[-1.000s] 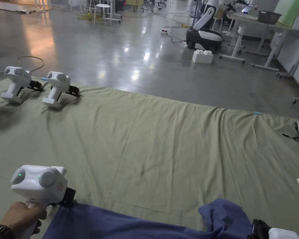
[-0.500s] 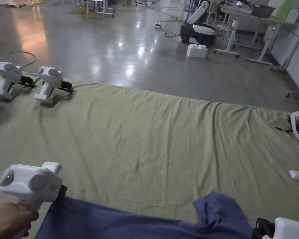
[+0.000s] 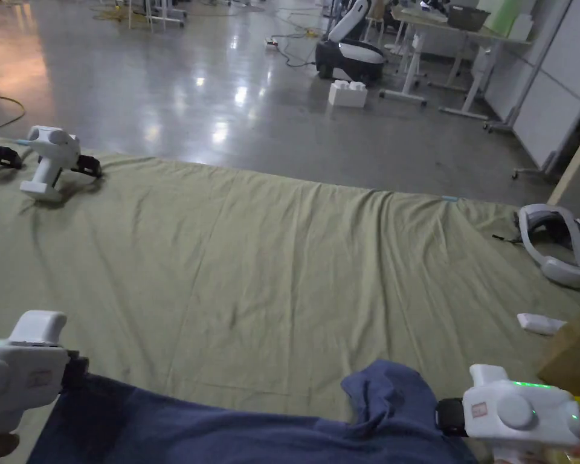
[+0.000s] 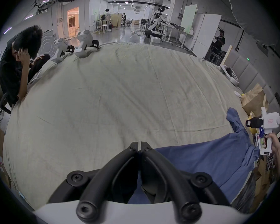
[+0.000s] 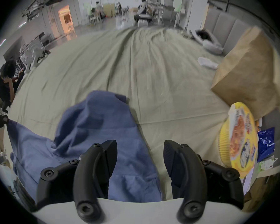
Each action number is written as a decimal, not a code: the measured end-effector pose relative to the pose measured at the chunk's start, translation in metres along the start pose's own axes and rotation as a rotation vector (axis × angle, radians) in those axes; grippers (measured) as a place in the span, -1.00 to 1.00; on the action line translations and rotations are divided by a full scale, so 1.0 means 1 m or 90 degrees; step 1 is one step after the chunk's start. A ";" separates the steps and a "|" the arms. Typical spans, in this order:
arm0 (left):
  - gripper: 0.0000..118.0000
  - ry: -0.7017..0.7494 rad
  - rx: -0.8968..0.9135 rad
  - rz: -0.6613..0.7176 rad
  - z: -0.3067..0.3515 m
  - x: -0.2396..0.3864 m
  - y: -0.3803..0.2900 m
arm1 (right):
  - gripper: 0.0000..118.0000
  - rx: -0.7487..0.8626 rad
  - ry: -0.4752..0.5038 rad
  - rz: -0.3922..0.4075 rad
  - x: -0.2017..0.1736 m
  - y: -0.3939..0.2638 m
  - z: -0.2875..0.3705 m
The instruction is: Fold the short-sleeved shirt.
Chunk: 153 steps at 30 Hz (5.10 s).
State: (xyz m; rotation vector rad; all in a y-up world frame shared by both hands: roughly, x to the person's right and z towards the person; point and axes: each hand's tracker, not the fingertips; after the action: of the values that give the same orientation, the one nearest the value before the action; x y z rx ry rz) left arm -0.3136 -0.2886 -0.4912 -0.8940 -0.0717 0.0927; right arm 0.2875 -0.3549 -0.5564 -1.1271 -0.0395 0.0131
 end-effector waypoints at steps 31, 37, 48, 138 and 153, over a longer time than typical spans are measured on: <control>-0.94 0.006 0.078 0.010 0.073 -0.017 -0.017 | -0.95 0.185 0.048 0.024 0.006 -0.045 0.128; -0.94 0.002 0.099 0.008 0.112 -0.028 -0.048 | -0.95 0.204 0.040 0.040 0.012 -0.096 0.168; -0.94 -0.007 0.007 0.013 0.130 -0.035 -0.146 | -0.95 0.100 0.007 0.096 0.016 -0.199 0.166; 0.21 -0.389 -0.141 0.363 0.034 -0.155 -0.182 | -0.90 0.557 0.014 0.045 -0.172 -0.134 0.191; -0.76 -0.366 -0.138 0.287 0.034 -0.113 -0.180 | -0.90 0.532 0.018 0.063 -0.177 -0.141 0.184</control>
State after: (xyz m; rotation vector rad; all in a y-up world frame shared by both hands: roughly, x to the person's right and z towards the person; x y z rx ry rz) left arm -0.4203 -0.3866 -0.3319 -1.0648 -0.4215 0.7744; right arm 0.1028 -0.2543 -0.3546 -0.2930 0.0456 0.0938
